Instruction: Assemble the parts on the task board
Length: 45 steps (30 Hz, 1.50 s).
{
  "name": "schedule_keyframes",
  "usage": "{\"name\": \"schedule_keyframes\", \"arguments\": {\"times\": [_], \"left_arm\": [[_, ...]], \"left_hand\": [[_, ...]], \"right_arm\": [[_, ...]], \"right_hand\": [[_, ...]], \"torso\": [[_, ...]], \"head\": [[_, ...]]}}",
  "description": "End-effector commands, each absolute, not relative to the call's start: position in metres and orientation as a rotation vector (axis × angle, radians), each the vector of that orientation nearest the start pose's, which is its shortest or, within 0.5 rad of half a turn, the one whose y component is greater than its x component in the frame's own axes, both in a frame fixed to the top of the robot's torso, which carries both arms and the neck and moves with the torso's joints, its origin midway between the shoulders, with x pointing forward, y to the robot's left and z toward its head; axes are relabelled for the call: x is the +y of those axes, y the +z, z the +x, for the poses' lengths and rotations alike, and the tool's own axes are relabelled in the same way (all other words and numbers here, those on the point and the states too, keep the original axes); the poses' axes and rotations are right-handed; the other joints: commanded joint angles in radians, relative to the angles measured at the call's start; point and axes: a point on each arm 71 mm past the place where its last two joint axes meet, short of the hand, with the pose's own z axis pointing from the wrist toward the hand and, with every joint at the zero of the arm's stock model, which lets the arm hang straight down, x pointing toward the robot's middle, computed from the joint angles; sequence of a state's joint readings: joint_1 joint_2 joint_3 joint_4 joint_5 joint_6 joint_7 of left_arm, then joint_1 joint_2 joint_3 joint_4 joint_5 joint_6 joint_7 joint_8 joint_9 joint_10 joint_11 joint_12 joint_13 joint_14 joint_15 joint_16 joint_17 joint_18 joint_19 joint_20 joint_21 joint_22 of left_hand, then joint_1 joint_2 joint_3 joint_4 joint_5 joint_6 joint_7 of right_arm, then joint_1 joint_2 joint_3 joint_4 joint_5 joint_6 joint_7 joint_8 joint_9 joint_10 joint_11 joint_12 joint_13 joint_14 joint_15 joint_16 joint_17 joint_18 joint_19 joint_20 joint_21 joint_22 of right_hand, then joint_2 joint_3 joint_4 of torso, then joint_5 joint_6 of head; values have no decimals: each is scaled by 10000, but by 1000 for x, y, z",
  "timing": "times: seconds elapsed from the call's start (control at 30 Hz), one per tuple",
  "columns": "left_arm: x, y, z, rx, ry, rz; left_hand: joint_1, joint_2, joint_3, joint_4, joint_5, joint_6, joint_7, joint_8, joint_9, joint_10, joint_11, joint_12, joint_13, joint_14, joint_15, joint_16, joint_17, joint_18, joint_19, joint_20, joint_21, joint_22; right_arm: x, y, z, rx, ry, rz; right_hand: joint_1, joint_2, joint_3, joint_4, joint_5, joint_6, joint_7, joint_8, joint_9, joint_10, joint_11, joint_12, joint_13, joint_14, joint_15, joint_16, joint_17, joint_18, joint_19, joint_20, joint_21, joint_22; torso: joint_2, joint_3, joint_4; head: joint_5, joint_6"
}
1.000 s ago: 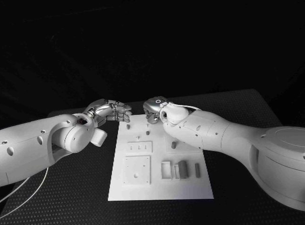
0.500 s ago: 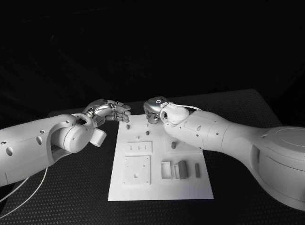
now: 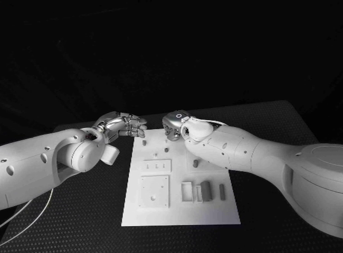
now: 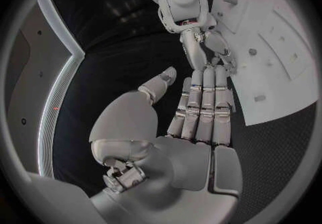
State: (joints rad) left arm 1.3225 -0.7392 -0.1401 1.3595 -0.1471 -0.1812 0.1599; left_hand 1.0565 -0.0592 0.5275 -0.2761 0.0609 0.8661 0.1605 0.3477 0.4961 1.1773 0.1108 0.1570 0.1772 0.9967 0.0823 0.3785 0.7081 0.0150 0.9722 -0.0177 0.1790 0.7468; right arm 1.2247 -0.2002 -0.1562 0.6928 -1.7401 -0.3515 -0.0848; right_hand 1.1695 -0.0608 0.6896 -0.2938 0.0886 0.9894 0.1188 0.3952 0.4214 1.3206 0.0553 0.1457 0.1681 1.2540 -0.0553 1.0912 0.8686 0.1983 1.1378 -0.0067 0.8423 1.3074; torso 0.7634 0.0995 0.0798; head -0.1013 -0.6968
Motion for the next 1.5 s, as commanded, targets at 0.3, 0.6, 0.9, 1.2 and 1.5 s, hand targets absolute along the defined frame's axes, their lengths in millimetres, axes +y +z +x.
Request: {"name": "schedule_keyframes", "arguments": {"times": [0.3,0.6,0.9,1.2,1.5], "left_arm": [[196,-174,524,17189,-13957,-9426],[196,-174,524,17187,-13933,-9441],[198,-174,525,17168,-13888,-9470],[203,-174,524,17099,-13796,-9533],[210,-174,525,16997,-13573,-9665]], "left_hand": [[-41,-20,-61,-11,-35,11,88,-63,17,41,6,-55,21,53,28,-56,22,154,-17,28,-67,20],[-43,-22,-62,-11,-35,9,89,-68,18,40,8,-62,23,54,29,-64,29,153,-17,29,-71,22],[-41,-35,-64,-17,-35,-2,94,-79,18,36,11,-75,25,55,30,-77,40,153,-19,29,-77,26],[-38,-36,-63,-18,-35,-7,97,-85,19,35,12,-84,28,57,30,-87,49,153,-18,29,-82,29],[-37,-58,-70,-17,-34,-50,119,-124,19,133,-25,-59,69,86,33,-116,93,156,-4,29,-91,47]], "right_arm": [[-93,-236,586,16010,2663,-4990],[-94,-234,587,15916,3014,-4530],[-98,-232,587,15661,3052,-4362],[-103,-221,586,15126,3443,-4054],[-119,-180,585,14645,4438,-2695]], "right_hand": [[-6,111,43,-1,68,80,-16,54,321,50,-37,-41,-38,-10,-34,68,-15,635,14,-72,55,232],[-184,-506,-61,42,68,-1133,500,-676,81,-1013,407,-670,-215,-161,394,87,-164,635,-134,23,33,197],[-328,-932,-69,94,68,-1883,427,-1025,-118,-1823,706,-808,-445,-316,681,135,-281,635,-217,115,-58,177],[-306,-944,-42,98,70,-1882,467,-1002,-118,-1859,716,-779,-466,-319,692,170,-299,635,-202,115,-57,179],[-549,-1019,-183,290,60,-1640,399,-757,-50,-447,115,234,326,-250,108,741,-172,635,-23,24,257,241]], "torso": [[3,-2,840],[4,-4,839],[5,-1,837],[7,8,822],[0,13,803]], "head": [[-18,-4],[-24,11],[-7,15],[-26,74],[-96,296]]}}
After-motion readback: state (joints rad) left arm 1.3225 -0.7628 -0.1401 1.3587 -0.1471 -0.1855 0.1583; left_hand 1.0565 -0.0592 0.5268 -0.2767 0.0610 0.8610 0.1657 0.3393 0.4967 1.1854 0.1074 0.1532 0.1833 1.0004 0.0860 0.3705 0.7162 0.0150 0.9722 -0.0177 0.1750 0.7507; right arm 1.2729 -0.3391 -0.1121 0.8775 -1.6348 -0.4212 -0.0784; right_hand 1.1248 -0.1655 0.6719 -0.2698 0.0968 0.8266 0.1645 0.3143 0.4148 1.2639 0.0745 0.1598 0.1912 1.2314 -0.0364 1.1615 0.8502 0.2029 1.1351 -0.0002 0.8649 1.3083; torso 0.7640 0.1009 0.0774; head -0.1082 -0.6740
